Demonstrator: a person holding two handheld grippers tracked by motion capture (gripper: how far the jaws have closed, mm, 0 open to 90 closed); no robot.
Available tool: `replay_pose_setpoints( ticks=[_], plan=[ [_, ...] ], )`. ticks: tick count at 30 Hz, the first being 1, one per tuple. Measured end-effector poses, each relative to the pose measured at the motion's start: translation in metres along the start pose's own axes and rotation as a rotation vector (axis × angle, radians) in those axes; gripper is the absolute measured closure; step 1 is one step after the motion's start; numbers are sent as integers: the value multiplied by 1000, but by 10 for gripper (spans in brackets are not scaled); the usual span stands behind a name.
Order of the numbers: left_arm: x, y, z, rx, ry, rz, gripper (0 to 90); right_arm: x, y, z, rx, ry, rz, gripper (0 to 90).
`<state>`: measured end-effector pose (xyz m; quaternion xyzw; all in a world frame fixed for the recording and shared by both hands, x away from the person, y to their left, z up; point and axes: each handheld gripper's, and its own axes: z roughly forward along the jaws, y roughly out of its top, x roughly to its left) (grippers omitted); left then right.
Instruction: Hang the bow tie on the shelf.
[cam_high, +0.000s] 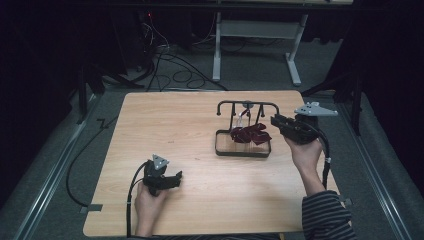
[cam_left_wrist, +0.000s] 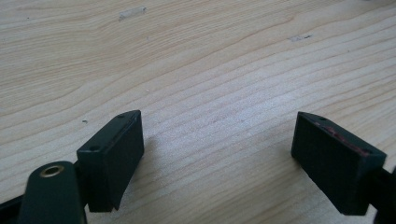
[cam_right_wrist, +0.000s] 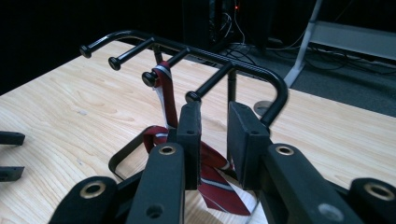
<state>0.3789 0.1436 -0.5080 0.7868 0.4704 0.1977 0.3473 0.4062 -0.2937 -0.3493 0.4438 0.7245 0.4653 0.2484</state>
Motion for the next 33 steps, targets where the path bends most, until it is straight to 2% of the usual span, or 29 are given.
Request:
replay_pose_setpoints(
  ticks=[7,18,27,33],
  plan=[
    [0,0,0,0,0,0,174,-5,-4,-15,-22,-10,4,749],
    [0,0,0,0,0,0,174,-9,-14,-26,-23,-16,18,739],
    [0,0,0,0,0,0,174,-10,-20,-39,-15,-28,-12,743],
    [0,0,0,0,0,0,174,-13,-29,-50,-30,-33,-6,743]
  ],
)
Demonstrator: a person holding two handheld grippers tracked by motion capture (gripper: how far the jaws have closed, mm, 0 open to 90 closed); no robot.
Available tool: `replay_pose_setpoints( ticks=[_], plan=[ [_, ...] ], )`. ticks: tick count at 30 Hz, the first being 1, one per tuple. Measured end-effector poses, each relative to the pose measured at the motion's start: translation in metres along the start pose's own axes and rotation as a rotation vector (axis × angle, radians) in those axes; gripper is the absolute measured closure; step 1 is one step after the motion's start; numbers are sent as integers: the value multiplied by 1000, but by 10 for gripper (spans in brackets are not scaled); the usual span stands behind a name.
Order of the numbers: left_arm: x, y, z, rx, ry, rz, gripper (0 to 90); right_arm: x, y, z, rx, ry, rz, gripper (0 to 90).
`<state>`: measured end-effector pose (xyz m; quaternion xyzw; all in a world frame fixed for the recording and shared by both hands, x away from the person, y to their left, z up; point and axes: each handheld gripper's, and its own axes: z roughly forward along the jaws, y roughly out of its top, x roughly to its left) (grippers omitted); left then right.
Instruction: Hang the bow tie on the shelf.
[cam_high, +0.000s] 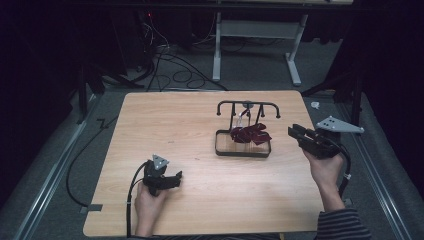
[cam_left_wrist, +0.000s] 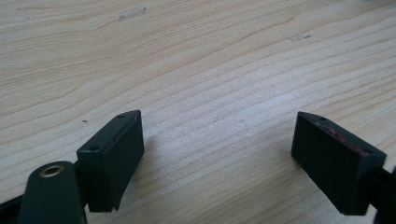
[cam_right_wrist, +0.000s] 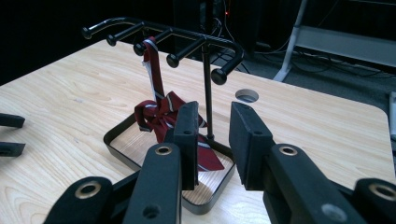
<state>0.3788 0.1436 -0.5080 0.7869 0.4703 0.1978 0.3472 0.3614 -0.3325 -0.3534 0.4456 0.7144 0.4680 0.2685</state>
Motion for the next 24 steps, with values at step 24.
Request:
replay_pose_setpoints(
  ticks=[24],
  plan=[
    [0,0,0,0,0,0,174,-7,-42,-15,11,2,51,739]
  ],
)
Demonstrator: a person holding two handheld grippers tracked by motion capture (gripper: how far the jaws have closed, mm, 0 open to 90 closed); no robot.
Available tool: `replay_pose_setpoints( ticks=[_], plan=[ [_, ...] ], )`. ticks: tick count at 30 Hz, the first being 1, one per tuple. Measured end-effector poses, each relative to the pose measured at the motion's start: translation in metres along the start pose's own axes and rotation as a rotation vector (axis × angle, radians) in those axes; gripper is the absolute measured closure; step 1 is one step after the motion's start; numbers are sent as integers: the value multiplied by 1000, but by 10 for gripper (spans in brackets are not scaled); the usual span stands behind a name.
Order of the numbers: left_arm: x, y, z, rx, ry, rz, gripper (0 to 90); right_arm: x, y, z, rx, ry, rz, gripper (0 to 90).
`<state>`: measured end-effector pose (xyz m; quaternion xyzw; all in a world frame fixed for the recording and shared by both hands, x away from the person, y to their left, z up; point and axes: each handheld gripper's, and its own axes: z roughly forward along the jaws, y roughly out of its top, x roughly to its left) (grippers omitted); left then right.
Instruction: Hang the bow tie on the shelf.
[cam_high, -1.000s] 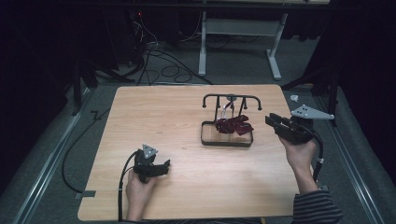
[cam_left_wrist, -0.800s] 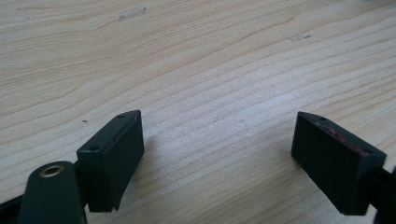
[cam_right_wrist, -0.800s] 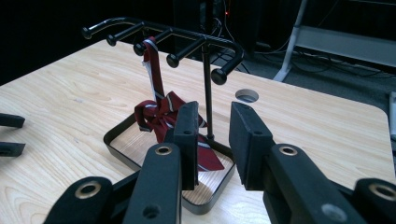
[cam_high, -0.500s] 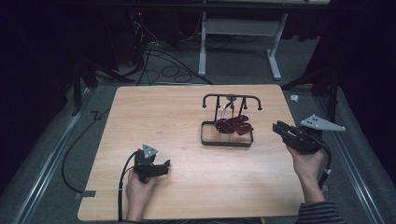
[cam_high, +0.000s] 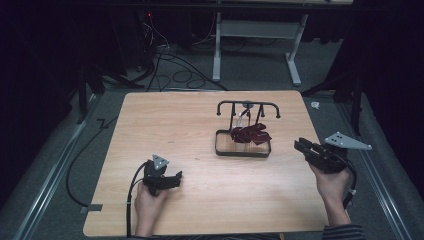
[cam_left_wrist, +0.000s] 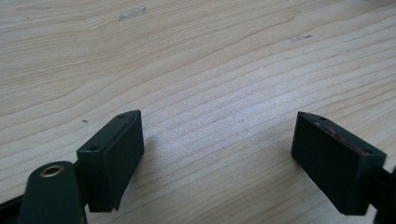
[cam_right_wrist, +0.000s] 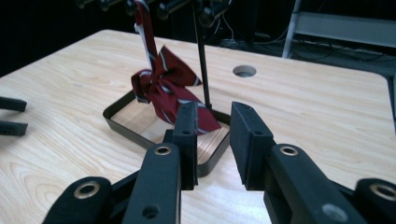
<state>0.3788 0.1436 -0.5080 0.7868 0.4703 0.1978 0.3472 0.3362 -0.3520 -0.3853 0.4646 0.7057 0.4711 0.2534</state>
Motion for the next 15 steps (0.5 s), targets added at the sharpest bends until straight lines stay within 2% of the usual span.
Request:
replay_pose_setpoints(
  ticks=[15],
  plan=[
    [0,0,0,0,0,0,174,-4,-24,4,21,15,45,732]
  ],
)
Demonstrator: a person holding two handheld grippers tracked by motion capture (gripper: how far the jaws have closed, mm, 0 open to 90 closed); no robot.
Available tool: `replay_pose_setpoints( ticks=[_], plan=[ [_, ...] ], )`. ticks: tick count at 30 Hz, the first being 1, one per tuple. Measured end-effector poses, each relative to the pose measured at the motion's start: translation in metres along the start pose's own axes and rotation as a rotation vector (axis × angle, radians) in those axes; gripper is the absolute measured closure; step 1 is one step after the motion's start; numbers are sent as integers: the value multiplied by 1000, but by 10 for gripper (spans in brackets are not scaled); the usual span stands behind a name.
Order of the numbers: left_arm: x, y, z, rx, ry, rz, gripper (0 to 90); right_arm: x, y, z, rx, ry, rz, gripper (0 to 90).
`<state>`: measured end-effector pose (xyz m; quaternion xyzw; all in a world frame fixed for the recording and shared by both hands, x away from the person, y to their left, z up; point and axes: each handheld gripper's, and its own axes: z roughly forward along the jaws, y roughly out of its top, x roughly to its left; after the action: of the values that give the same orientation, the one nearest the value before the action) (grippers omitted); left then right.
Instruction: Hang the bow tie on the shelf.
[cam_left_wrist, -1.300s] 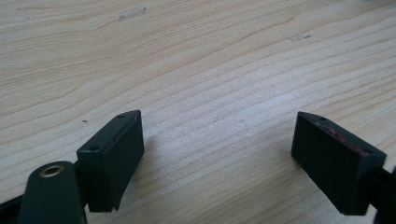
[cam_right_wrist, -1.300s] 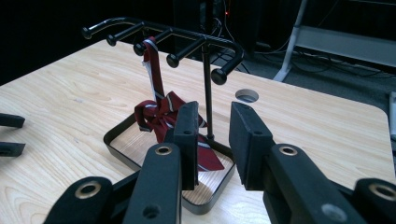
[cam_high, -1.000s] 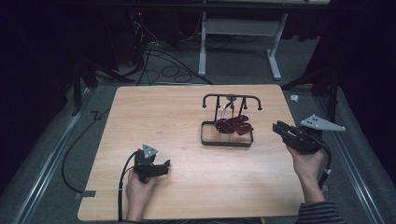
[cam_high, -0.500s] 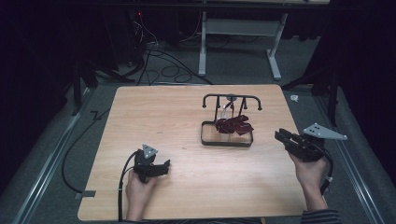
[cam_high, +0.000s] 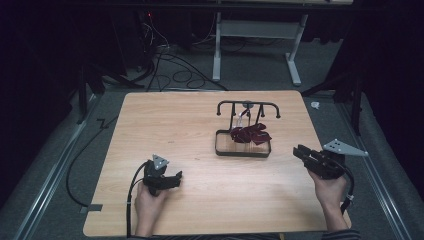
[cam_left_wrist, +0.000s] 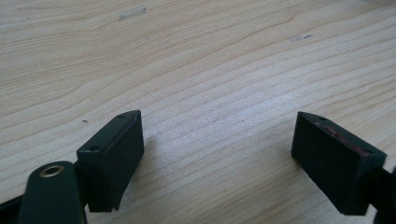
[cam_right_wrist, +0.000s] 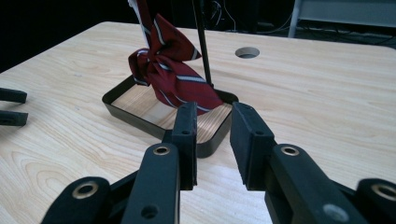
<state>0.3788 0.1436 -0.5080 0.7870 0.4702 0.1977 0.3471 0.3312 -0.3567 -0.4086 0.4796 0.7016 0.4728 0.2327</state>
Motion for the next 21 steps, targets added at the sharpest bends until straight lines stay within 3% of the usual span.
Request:
replay_pose_setpoints(
  ticks=[21],
  plan=[
    [0,0,0,0,0,0,174,-1,-22,10,54,7,22,725]
  ],
)
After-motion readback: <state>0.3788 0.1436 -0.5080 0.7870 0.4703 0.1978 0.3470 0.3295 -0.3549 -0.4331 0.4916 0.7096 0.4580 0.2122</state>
